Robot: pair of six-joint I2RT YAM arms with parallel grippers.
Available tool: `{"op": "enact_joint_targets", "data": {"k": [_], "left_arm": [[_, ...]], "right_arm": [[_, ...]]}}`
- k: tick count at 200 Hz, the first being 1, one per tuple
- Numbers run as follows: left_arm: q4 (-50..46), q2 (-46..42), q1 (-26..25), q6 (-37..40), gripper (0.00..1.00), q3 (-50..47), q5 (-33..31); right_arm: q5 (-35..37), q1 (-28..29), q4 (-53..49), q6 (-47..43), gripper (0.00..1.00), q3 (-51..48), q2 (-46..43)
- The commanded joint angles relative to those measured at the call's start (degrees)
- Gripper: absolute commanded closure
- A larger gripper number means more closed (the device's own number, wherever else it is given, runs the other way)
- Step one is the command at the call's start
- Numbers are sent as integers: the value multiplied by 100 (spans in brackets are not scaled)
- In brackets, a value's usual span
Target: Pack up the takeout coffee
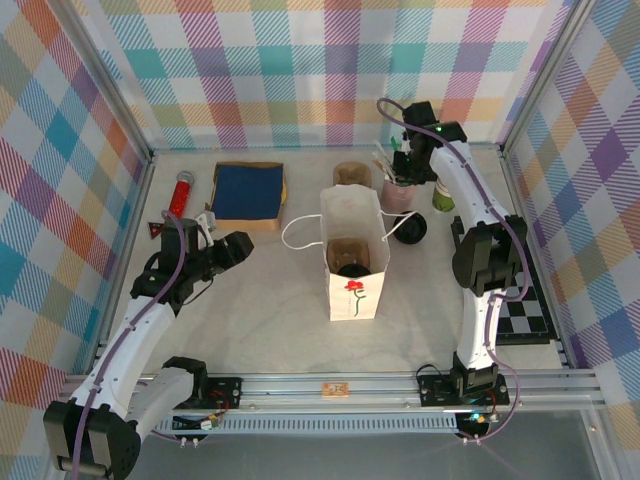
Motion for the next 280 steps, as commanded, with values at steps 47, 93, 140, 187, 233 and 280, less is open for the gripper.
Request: {"op": "enact_joint_targets", "data": {"k": [47,93,140,187,233,280], "left_arm": [[-124,-143,-52,154,32,236,-16],[-174,-184,-48,179,32,261,-51],[-159,-186,-53,179,32,256,-60],[-129,-155,-48,182,32,305,-61],[-88,-48,-48,186,32,433,-16],[-173,-86,-49,248,32,519,-60]], "right_arm": [[247,79,-76,-16,70,-210,-192],[293,97,-54,19,75,-280,-219],[467,157,-36,-5,81,-318,-286],[662,244,-106,-86,87,-257,-351],[847,244,-344,-163,90,-53,-394],[834,274,-440,-215,90,-74,-798]]}}
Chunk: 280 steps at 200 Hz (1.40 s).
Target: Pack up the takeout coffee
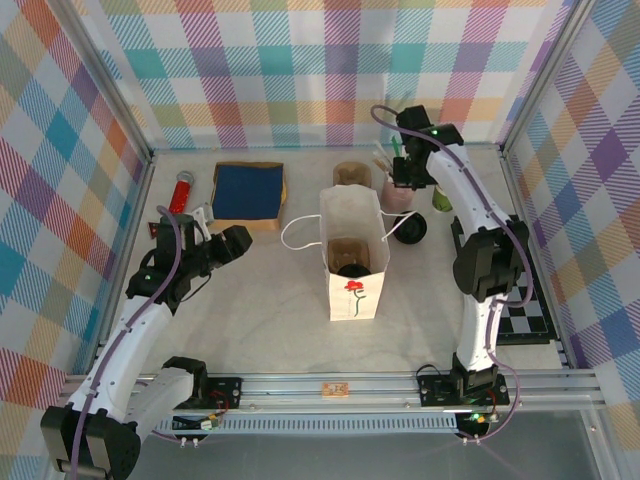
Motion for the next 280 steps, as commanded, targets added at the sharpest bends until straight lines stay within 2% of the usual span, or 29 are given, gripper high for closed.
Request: {"op": "enact_joint_targets", "data": {"k": [1,60,187,280], "left_arm": [[-128,-37,-46,139,32,222,-54],[-136,-44,-50,150,32,263,-51],[-247,-75,-47,243,32,324,-137],[-224,-40,-47,280,32,334,-155]], "right_arm": [[84,44,-217,-134,90,188,-443],[39,69,-383,-215,90,233,-760],[-172,199,-996,-303,90,808,-767],[-157,294,-1381,-305,94,1028,-1085]]}}
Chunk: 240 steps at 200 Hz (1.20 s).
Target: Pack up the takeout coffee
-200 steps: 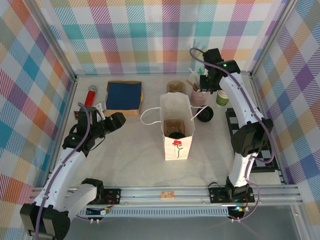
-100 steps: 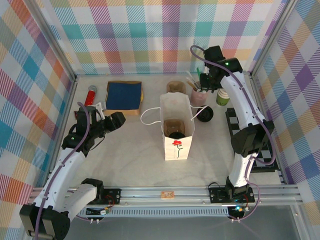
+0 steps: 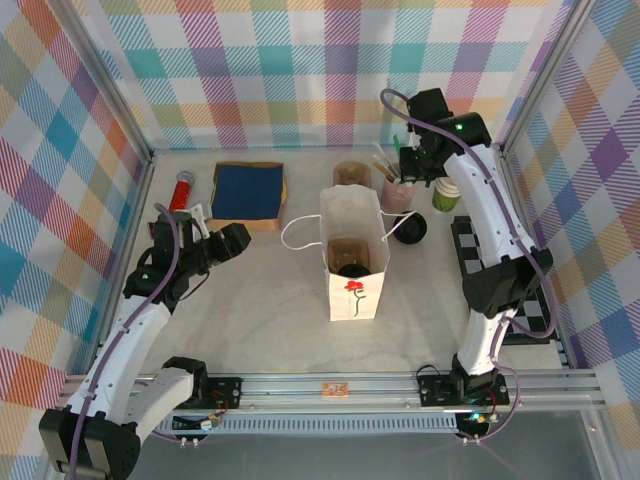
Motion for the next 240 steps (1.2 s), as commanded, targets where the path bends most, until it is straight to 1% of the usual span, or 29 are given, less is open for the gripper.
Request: {"op": "enact_joint_targets", "data": {"k": [1,57,108,150,170,194,240], "left_arm": [[-95,-29,-49,114,32,150,-54],[-115,-33,-52,116,32,204,-63],[-142,-44,-53,105,32,249,-94],[-122,3,-53,114,33,330,-118],[-79,69,-54,97,33,374,-100],[-16,148,-69,71,33,439,-63],[-78,207,-88,147,33,560,-89]], "right_arm": [[-58,51,-230,-46,94,178,-273],[-21,83,-213,-29,99,154,-604],[-14,184,-300,-42,100,175,-956],[-18,346,-660,-152,100,522,-1280],[-375,365,-938,-186,100,806,-1360],[-633,378,-1268,-129,100,1142,-1400],[-1446,388,-1381,-41,100,1182,-1809]]}}
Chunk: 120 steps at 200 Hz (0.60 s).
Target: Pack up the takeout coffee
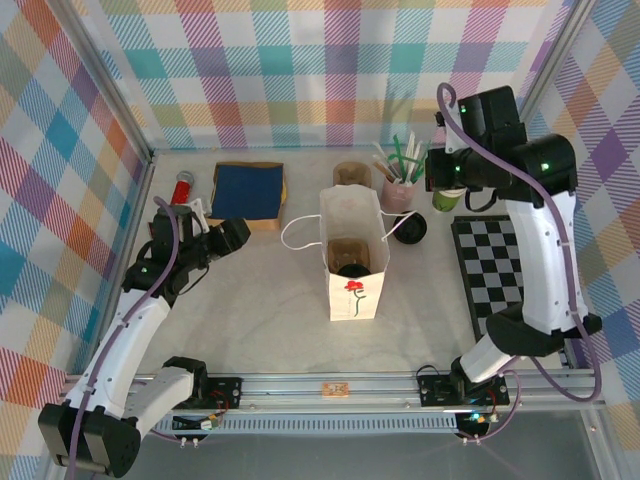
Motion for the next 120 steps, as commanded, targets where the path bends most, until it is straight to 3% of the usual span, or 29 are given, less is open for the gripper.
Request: {"op": "enact_joint_targets", "data": {"k": [1,64,120], "left_arm": [[47,-3,-55,150,33,223,0],[69,23,-72,137,33,255,-3],[90,14,-114,86,33,223,-17]], "right_arm": [[-665,42,-271,44,100,113,-250],[-1561,112,-294,9,100,-77,-616],[-1641,337,-412,91,100,-305,-598]]}}
